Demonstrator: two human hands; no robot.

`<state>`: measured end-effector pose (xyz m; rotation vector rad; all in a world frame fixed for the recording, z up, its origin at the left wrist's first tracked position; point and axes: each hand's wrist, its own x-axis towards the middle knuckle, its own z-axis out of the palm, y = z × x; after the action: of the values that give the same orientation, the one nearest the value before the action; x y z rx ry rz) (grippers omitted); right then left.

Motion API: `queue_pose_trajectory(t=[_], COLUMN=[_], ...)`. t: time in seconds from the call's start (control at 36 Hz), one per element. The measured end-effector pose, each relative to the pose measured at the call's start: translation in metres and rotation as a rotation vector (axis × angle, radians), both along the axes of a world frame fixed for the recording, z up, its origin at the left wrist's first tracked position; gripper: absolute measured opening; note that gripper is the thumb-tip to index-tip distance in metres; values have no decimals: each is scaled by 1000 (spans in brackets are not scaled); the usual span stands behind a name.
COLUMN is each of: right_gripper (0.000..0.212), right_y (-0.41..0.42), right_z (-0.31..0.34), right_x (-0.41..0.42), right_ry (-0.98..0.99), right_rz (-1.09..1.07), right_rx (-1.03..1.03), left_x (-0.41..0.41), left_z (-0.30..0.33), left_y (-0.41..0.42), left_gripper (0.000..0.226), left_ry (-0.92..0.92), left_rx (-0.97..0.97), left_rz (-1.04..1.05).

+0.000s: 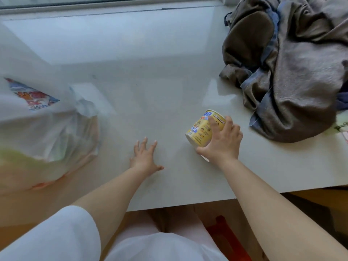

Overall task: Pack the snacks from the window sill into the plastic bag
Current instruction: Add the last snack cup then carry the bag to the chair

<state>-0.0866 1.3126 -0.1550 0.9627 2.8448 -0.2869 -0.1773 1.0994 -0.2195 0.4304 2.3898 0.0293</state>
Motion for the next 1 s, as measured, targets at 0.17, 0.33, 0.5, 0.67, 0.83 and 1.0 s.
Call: queue_pose_trajectory(t=[0.17, 0.33, 0.5, 0.67, 0.83, 1.0], right_gripper=[99, 100, 102, 105, 102, 100], right_y=[-33, -77, -137, -199, -267, -342], right_z=[18, 58, 108, 165, 212, 224], right_x=[-27, -65, -105, -140, -171, -199], right_ry=[121, 413, 672, 890, 1048, 1052], right_rz=[26, 23, 71, 155, 320, 375], right_rx=[-137, -321, -452, -512, -493, -486], left_x=[-5, -4, -5, -26, -70, -127], left_z=[43, 91, 145, 199, 241, 238], left_y=[-18, -66, -123, -182, -260, -338], left_gripper=[74, 52, 27, 17, 13, 67], left_ry=[177, 360, 550, 823, 1041, 1004], left_rx=[199, 513, 803, 872, 858, 241], left_rz=[61, 233, 373, 560, 661, 466])
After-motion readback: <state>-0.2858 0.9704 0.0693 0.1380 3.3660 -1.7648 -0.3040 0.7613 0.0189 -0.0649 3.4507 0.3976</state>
